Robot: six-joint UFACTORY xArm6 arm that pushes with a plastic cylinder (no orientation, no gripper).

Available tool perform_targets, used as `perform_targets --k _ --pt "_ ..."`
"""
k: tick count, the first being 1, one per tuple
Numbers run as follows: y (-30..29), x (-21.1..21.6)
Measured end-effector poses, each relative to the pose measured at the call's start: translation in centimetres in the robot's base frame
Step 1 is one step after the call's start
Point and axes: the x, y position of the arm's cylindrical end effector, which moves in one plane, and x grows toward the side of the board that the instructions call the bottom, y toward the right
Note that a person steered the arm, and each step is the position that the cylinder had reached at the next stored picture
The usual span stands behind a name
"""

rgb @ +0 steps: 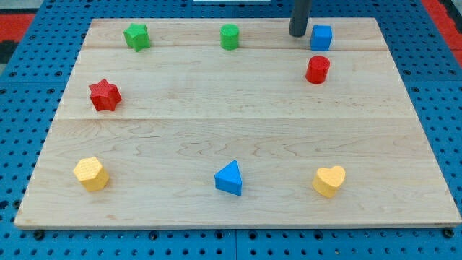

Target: Place your arm at the top right side of the green circle

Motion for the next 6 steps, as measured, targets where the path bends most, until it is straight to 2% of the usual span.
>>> perform_targets --k 1,3,4,5,6 --pt "-1.3 -1.8" --pt "-0.6 -1.9" --pt "-3.4 -1.6" --pt "-9.3 -1.6" --pt "-9.4 -1.6"
